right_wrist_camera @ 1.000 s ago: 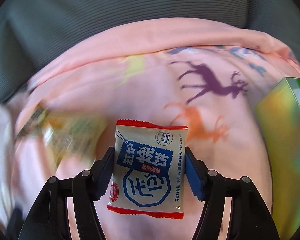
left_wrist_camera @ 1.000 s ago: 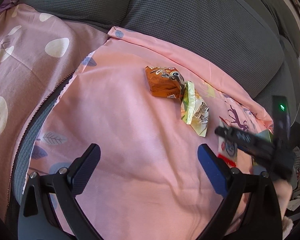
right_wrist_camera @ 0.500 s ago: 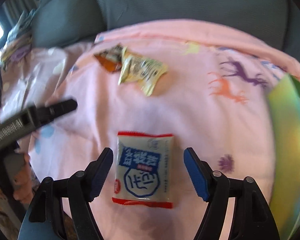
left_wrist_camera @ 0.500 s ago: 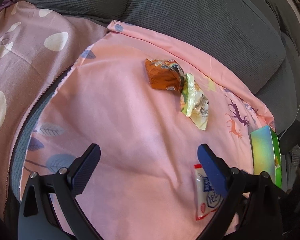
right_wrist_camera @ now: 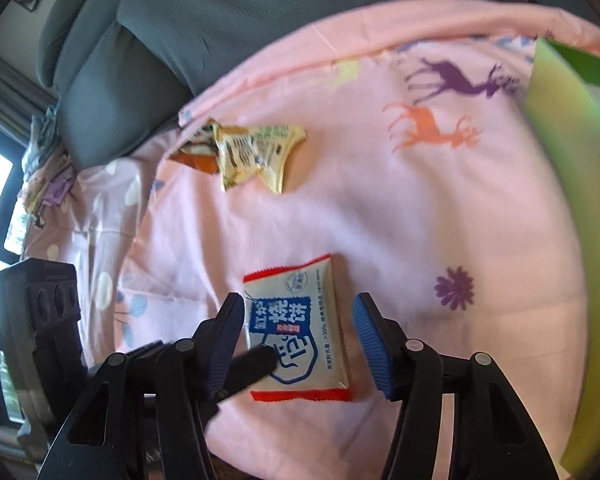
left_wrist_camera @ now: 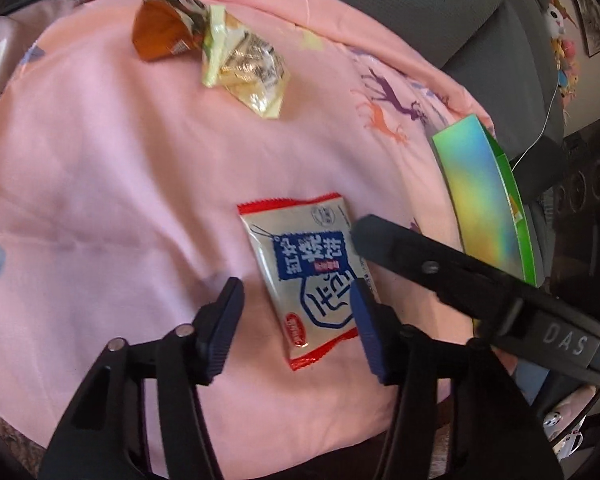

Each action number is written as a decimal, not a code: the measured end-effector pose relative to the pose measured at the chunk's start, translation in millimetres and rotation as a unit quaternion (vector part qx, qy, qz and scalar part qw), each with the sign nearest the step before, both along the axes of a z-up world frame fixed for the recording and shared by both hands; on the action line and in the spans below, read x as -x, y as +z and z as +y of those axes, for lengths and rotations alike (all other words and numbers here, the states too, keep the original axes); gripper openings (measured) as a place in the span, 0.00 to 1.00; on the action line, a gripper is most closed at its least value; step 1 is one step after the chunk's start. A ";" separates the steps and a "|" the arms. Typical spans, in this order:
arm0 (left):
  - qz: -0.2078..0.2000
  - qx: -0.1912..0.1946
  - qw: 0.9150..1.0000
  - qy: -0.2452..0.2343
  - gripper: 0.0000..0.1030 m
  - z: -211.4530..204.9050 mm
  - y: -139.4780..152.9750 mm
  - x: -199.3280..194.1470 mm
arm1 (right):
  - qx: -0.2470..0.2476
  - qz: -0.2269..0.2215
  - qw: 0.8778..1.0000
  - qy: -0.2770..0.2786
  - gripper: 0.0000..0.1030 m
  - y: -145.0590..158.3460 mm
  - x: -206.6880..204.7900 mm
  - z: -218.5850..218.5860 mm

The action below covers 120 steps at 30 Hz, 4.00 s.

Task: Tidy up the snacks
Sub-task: 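Lift the biscuit packet with the right gripper, then lower the biscuit packet into the green box and open the right gripper, then move the right gripper to the green-and-white packet and grasp it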

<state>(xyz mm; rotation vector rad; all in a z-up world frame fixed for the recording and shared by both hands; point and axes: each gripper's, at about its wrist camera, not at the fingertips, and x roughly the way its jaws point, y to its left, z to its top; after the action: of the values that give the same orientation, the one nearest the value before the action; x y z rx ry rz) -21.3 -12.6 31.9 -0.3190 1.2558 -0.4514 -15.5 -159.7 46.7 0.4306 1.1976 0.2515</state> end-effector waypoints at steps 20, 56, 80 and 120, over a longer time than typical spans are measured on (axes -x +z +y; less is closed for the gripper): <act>-0.184 0.013 0.982 -0.035 0.31 -83.1 86.5 23.7 | 0.018 -0.130 0.989 -0.069 0.56 87.2 39.4 -56.6; -0.151 0.044 0.966 -0.207 0.32 -298.5 70.7 30.0 | 0.004 -0.096 0.944 -0.315 0.56 69.7 109.6 -263.0; -0.187 -0.048 0.980 0.038 0.83 -32.5 83.8 14.8 | -0.023 -0.176 0.957 -0.230 0.82 102.1 74.0 -175.6; -0.085 -0.029 0.977 0.195 0.82 100.2 26.6 -8.1 | 0.130 -0.031 0.991 0.000 0.48 17.0 -58.1 30.4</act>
<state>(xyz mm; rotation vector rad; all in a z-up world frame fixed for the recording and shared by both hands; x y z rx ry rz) -13.2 87.6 58.5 -0.4568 1.0060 -0.1015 42.7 -129.3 63.7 0.1949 1.1517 0.1049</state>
